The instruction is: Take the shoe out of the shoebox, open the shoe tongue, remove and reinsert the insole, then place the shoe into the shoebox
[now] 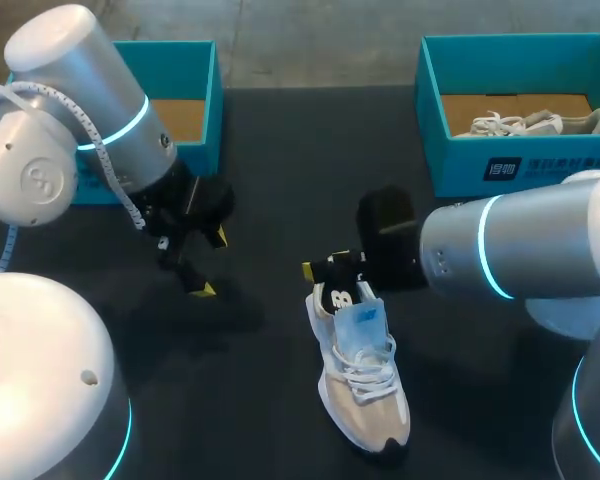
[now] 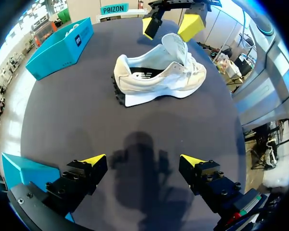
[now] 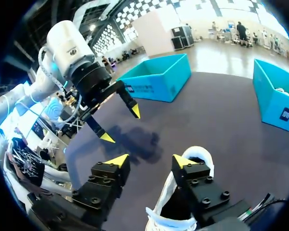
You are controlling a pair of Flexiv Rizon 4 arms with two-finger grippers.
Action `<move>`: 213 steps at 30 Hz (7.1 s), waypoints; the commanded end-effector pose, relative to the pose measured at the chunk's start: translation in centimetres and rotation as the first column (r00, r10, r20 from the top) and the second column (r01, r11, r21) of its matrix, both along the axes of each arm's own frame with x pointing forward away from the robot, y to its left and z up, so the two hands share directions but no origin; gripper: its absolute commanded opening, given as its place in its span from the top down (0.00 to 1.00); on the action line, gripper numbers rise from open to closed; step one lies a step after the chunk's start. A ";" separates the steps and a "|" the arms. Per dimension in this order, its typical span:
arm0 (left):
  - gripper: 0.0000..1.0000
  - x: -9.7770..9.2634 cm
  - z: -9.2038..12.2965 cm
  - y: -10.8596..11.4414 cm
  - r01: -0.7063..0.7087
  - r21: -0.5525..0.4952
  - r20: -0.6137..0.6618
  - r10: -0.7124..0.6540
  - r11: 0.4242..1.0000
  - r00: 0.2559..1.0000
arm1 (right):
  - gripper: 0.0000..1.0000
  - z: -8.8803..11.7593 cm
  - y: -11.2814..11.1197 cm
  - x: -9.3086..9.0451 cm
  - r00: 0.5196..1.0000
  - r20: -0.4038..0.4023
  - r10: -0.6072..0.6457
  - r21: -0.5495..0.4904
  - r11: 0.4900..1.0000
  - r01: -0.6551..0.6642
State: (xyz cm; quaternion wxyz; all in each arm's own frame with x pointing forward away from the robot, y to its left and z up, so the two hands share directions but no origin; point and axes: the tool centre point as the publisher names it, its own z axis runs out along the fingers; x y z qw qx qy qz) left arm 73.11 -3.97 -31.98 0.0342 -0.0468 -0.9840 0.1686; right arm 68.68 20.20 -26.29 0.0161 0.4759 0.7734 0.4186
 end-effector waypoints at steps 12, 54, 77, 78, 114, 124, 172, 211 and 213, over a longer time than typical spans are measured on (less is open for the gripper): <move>0.00 -0.1 0.0 0.0 0.000 0.002 0.003 0.000 1.000 1.000 | 1.00 0.9 -0.8 -0.8 0.895 0.227 -0.384 -0.424 0.788 0.446; 0.00 0.8 1.7 6.4 0.220 -0.150 0.010 -0.221 0.964 0.975 | 1.00 -8.6 -2.5 2.5 0.869 0.057 -0.491 -0.560 0.705 0.435; 0.00 0.8 1.5 6.7 0.240 -0.148 0.008 -0.241 0.959 0.970 | 1.00 -12.8 -3.8 3.3 0.840 0.130 -0.527 -0.633 0.608 0.480; 0.00 0.8 1.5 6.7 0.240 -0.148 0.008 -0.241 0.959 0.970 | 1.00 -13.0 -3.9 3.4 0.838 0.131 -0.529 -0.639 0.602 0.480; 0.00 0.8 1.5 6.7 0.240 -0.148 0.008 -0.241 0.959 0.970 | 1.00 -15.0 -4.7 3.2 0.844 0.108 -0.525 -0.688 0.573 0.445; 0.00 0.8 1.5 6.7 0.240 -0.148 0.008 -0.241 0.959 0.970 | 1.00 -15.5 -4.4 1.9 0.850 0.066 -0.522 -0.676 0.603 0.423; 0.00 0.8 1.5 6.7 0.240 -0.148 0.008 -0.241 0.959 0.970 | 1.00 -9.3 -3.8 2.0 0.878 -0.133 -0.461 -0.733 0.641 0.226; 0.00 0.8 1.5 6.7 0.240 -0.148 0.008 -0.241 0.959 0.970 | 0.14 -9.3 -4.9 -1.5 0.854 -0.274 -0.442 -0.756 0.648 0.093; 0.00 0.8 1.5 6.7 0.240 -0.148 0.008 -0.241 0.959 0.970 | 0.14 -9.2 -4.9 -1.7 0.852 -0.277 -0.443 -0.756 0.648 0.091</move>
